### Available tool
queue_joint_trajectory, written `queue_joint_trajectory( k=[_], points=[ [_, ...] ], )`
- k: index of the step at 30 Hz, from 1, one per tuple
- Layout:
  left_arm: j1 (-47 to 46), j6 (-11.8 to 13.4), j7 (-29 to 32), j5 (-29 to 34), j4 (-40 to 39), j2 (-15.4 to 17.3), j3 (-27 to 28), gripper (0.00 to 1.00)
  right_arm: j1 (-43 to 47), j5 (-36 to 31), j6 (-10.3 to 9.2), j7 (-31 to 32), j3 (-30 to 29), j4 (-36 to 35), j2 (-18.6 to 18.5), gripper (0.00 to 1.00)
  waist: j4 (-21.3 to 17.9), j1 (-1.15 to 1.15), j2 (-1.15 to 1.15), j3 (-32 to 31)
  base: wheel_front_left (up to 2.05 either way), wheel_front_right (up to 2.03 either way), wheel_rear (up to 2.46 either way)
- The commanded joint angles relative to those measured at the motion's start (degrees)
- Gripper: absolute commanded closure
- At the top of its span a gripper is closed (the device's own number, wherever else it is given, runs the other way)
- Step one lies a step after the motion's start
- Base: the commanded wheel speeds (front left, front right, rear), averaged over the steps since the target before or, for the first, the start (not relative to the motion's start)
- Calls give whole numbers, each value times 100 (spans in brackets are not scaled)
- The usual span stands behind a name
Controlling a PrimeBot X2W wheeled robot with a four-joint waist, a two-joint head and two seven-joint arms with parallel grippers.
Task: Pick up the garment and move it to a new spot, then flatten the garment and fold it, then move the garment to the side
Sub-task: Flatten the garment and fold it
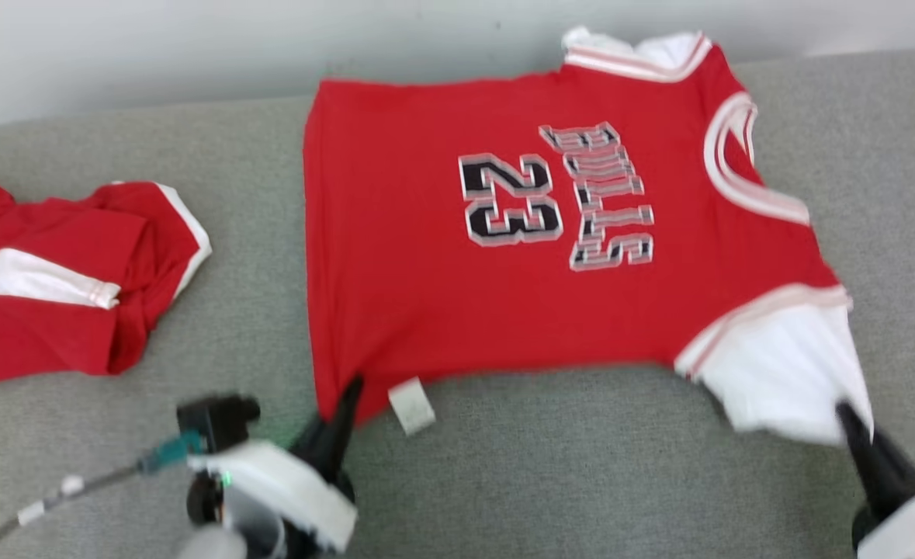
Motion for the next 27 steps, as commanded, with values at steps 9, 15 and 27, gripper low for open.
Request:
queue_joint_trajectory(
  k=[9, 15, 27],
  points=[
    [1949, 585, 633, -192, -1193, 216, -348, 100, 1900, -165, -3, 86, -169, -440, 219, 100, 213, 2, 0, -346, 0, 0, 0],
    [2420, 1132, 1143, -178, -1953, 478, -324, 100, 2300, -122, -3, 233, -340, -941, 254, 100, 313, 2, 0, -346, 0, 0, 0],
    [1121, 1767, 3326, -677, -2839, 747, -341, 100, 775, -131, -3, 1530, -419, -1344, -168, 100, 508, 2, 0, 8, 0, 0, 0]
  ],
)
